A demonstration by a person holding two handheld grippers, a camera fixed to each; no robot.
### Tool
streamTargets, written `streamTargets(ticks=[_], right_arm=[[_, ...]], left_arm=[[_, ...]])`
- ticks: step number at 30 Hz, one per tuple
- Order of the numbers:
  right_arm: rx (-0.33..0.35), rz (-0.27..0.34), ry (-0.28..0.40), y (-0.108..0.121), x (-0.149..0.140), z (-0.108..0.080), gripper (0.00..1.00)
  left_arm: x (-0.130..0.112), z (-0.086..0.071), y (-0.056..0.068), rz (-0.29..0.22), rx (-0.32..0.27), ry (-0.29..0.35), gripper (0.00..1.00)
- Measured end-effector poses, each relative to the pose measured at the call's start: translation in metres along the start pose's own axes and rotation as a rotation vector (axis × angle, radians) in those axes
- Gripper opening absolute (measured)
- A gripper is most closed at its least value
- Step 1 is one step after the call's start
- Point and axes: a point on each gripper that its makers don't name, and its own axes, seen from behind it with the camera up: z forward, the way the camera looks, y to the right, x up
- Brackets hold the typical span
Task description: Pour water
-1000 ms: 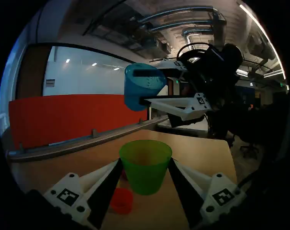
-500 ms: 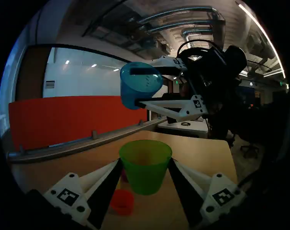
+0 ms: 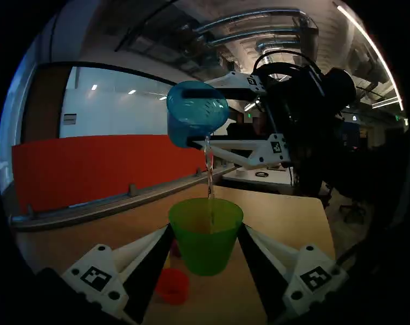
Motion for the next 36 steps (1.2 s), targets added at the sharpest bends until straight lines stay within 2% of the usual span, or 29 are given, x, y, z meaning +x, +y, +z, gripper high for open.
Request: streamTargets(ticks=[36], right_arm=[[-0.021, -0.118, 0.004, 0.015, 0.004, -0.001, 0.88]], left_arm=[[0.001, 0.001, 0.006, 0.014, -0.005, -0.005, 0.84]])
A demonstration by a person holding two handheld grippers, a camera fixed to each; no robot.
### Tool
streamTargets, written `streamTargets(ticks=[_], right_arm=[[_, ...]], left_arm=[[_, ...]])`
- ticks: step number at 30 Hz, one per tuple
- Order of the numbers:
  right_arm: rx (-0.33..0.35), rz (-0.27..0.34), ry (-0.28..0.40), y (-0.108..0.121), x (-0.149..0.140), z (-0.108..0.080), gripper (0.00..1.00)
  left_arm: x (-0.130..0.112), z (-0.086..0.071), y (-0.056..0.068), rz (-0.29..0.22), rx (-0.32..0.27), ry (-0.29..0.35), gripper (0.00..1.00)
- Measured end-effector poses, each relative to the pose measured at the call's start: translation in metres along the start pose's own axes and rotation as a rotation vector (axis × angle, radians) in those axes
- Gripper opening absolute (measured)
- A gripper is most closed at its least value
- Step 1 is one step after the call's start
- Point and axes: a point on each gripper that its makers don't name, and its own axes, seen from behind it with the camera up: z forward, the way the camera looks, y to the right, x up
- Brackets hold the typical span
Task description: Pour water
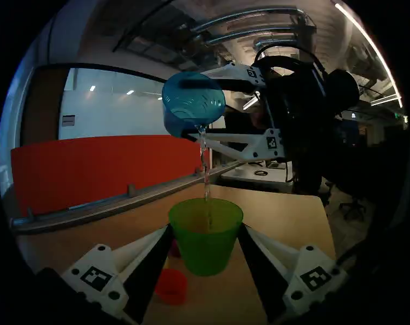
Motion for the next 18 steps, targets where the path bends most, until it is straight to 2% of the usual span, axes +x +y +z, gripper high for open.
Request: streamTargets(ticks=[18], right_arm=[[-0.008, -0.073, 0.004, 0.0027, 0.0065, 0.0013, 0.88]], left_arm=[[-0.0014, -0.0006, -0.0021, -0.003, 0.003, -0.001, 0.84]])
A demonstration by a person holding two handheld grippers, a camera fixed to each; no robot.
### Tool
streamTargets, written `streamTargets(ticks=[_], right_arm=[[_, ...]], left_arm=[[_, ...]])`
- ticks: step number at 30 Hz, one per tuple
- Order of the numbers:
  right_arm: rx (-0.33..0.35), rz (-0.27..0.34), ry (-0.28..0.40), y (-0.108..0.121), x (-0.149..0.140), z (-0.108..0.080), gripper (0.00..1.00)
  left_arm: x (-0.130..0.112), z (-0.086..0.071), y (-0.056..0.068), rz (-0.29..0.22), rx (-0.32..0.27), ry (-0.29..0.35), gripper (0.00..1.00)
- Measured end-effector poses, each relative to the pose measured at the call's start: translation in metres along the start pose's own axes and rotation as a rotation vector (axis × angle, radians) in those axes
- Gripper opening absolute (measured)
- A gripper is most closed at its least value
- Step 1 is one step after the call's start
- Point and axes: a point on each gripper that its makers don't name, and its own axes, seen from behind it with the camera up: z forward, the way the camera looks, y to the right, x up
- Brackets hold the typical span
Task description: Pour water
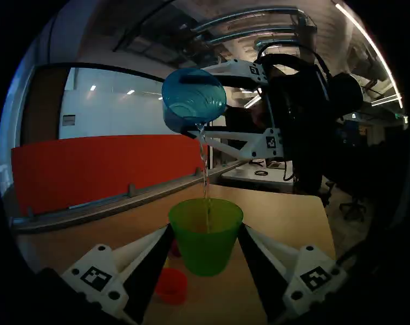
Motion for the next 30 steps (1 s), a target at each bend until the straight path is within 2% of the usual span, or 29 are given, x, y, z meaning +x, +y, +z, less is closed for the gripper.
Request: streamTargets(ticks=[30], right_arm=[[0.008, -0.136, -0.01, -0.0001, 0.0012, 0.0025, 0.88]], left_arm=[[-0.0023, 0.0024, 0.001, -0.001, -0.005, -0.002, 0.84]])
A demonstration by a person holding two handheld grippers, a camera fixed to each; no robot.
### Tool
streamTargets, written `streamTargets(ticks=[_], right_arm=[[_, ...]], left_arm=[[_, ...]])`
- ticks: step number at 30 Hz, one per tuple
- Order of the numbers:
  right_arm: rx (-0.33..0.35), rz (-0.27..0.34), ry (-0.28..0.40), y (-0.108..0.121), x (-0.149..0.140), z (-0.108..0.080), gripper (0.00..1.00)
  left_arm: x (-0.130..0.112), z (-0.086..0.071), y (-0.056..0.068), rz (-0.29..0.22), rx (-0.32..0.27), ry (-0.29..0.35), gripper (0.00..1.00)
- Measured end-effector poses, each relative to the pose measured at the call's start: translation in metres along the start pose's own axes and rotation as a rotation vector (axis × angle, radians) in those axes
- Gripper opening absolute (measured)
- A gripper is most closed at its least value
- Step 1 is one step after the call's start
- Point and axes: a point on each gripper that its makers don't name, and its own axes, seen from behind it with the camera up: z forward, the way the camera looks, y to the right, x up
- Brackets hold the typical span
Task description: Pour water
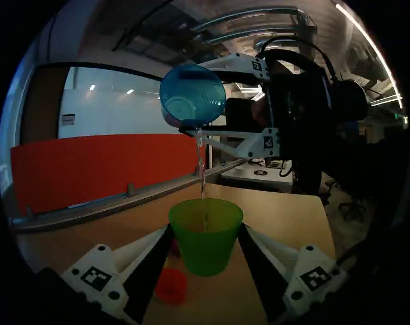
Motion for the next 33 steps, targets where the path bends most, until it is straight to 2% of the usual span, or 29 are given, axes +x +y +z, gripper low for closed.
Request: streamTargets(ticks=[17, 33], right_arm=[[0.012, -0.092, 0.003, -0.003, 0.004, 0.002, 0.88], [0.014, -0.14, 0.011, -0.005, 0.01, 0.004, 0.88]], left_arm=[[0.001, 0.003, 0.0, 0.001, -0.002, -0.001, 0.84], [0.002, 0.004, -0.001, 0.002, 0.001, 0.002, 0.84]])
